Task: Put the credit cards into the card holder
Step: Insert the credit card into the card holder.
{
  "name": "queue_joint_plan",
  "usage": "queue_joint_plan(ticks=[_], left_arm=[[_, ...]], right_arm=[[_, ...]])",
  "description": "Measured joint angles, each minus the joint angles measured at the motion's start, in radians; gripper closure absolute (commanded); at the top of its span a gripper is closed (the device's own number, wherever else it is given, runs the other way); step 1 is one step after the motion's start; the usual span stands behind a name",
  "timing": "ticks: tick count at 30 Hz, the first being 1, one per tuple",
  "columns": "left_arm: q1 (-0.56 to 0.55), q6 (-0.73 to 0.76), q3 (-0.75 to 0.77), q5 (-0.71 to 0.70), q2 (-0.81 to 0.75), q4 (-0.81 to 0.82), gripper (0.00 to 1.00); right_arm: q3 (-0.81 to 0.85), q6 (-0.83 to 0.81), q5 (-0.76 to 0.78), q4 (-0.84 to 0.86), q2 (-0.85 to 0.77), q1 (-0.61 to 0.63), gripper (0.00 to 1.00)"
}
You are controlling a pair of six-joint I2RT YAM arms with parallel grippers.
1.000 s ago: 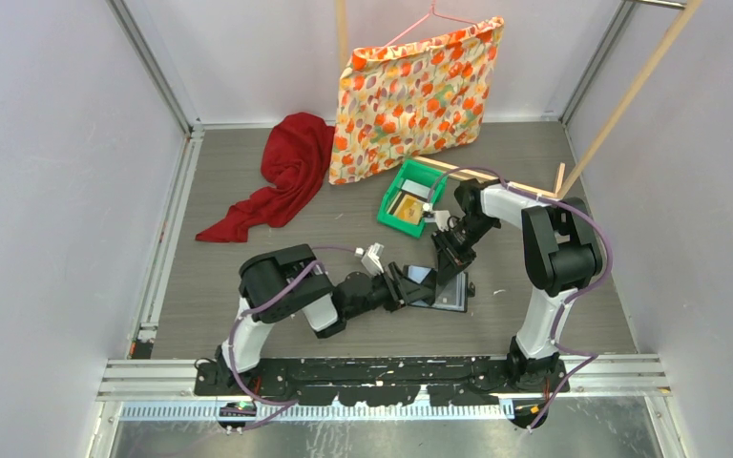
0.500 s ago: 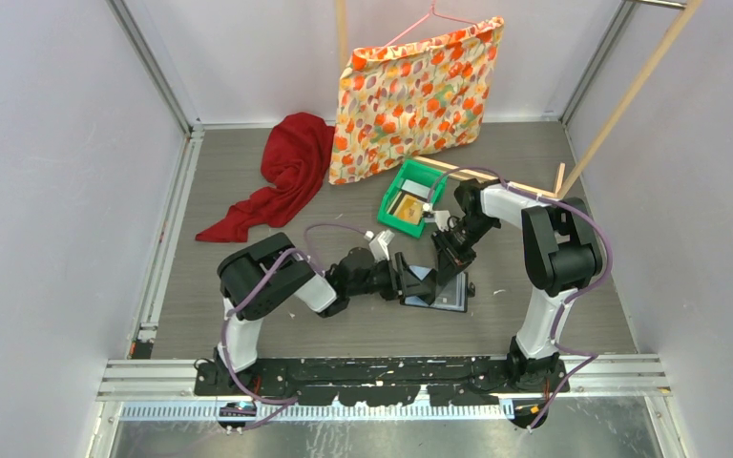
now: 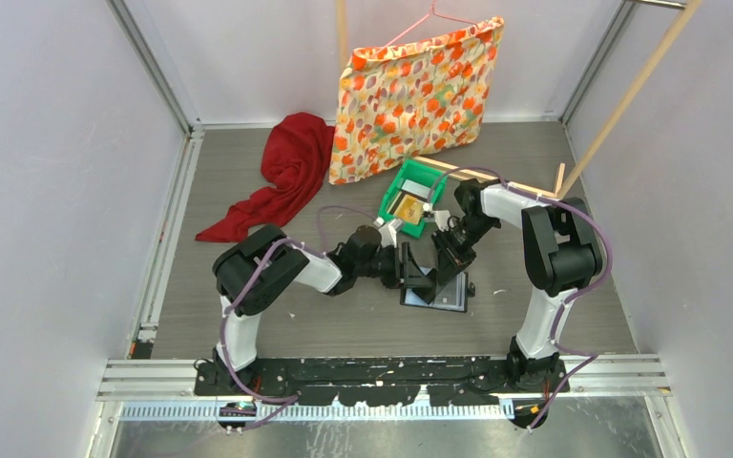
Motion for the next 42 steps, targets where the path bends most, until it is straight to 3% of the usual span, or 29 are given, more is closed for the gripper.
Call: queue_joint_plan(ticks=[5,15,18,22,25,31,37,42], left_arm=[[0.031,0.049,0.060,0.050,0.000,-0.103,0.60],[0.045,0.100,0.134,0.112,0.027,-0.211,0.79],[0.045,0.101,0.137,0.121,0.040,-0.220,0.79],[0.045,0.099,0.139,0.129,0.048,-0.220,0.69],[0.045,0.098,0.143,0.132,0.048,-0.221,0.68],[0.044,0.096,0.145,0.132,0.048,-0.222,0.70],[0.044,0.077,0.150,0.137,0.065,-0.222,0.82],[0.038,0.067,0.150,0.137,0.070,-0.220,0.80]], right_arm=[[0.000,0.000,0.000,0.000,0.000,-0.002,0.83],[0.000,-0.001,0.001,-0.006,0.000,-0.002,0.83],[0.000,-0.002,0.001,-0.006,0.000,-0.002,0.83],[0.000,-0.005,0.003,-0.005,0.000,-0.002,0.83],[0.000,-0.005,0.003,-0.005,0.000,-0.002,0.83],[0.000,-0.005,0.003,-0.004,0.000,-0.002,0.83],[0.000,-0.005,0.004,-0.005,0.000,-0.002,0.83],[0.000,-0.005,0.005,-0.007,0.000,-0.002,0.83]])
